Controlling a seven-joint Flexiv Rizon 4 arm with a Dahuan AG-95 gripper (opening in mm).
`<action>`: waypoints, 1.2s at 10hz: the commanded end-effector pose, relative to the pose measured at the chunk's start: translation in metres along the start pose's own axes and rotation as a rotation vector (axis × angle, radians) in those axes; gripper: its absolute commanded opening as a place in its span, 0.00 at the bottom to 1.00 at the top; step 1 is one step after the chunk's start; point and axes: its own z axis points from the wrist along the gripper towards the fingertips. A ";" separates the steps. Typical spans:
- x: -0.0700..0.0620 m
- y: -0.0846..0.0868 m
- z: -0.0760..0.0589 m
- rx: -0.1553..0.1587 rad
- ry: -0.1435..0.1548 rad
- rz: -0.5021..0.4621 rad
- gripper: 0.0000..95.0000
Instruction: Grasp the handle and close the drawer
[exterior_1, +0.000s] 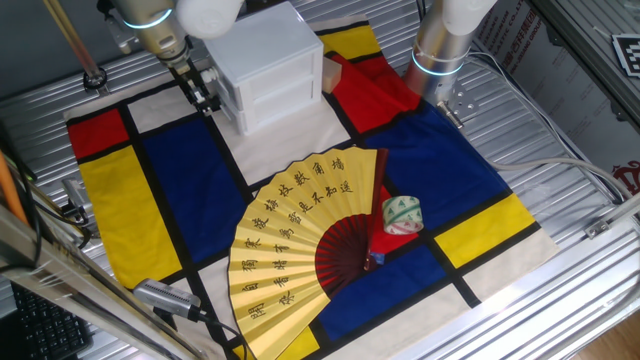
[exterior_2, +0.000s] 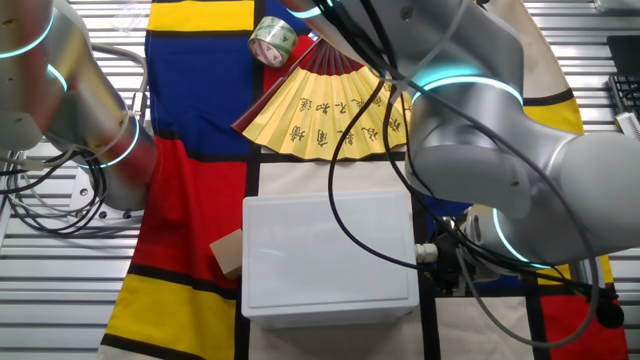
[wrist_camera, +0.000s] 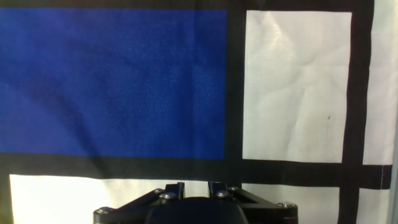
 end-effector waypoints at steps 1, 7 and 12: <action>0.001 0.000 0.001 0.001 -0.001 -0.001 0.00; 0.002 0.000 0.001 0.013 0.000 -0.005 0.00; 0.006 0.000 0.002 0.001 -0.026 0.006 0.00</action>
